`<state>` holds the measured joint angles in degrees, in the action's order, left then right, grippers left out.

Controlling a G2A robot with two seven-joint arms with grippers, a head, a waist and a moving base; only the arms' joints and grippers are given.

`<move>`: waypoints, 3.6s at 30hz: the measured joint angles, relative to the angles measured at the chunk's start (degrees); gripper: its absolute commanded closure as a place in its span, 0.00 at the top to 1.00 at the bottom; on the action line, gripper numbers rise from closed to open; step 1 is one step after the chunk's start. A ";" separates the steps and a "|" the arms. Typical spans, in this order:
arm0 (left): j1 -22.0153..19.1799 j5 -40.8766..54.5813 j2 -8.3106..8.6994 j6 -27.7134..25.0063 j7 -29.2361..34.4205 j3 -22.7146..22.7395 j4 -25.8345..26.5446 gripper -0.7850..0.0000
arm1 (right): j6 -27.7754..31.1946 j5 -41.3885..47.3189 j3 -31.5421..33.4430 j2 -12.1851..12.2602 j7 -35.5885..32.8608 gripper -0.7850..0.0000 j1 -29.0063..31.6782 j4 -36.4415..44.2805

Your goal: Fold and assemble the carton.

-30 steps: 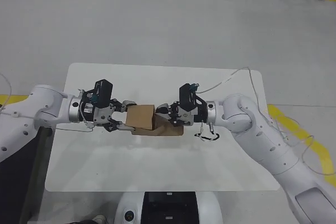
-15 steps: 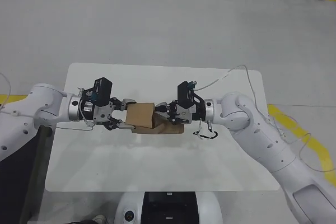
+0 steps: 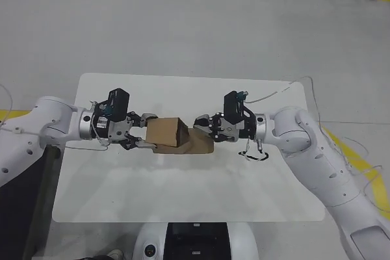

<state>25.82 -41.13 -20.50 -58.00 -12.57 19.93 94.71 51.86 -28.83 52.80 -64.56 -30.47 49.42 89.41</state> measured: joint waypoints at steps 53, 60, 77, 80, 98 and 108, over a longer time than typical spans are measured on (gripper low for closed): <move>0.58 -3.14 1.21 0.00 -4.21 0.71 0.65 0.33 | -7.65 12.36 4.43 1.78 -0.39 0.00 9.61 -6.07; 0.94 -3.82 1.67 0.00 -5.16 0.99 0.77 0.33 | -6.87 22.02 3.52 1.54 -3.63 0.00 8.81 -11.77; 2.02 -5.00 2.35 0.00 -6.61 1.49 1.61 0.33 | -20.90 45.29 4.40 1.71 -12.44 0.00 12.18 -9.47; 2.22 -5.24 2.29 0.00 -6.85 1.51 1.76 0.33 | -25.05 52.54 4.85 1.93 -18.96 0.00 12.16 -9.58; 2.27 -5.23 1.73 0.00 -5.52 1.71 1.88 0.33 | -28.80 71.72 -1.16 -1.12 -32.11 0.00 10.08 -13.32; 1.84 -4.61 0.76 0.00 -2.74 0.95 2.32 0.33 | -27.79 72.96 -2.75 -2.64 -33.34 0.00 8.13 -12.27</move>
<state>27.66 -45.75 -19.74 -58.00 -15.31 20.88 97.03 24.07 44.14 50.06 -67.20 -63.81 57.55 77.14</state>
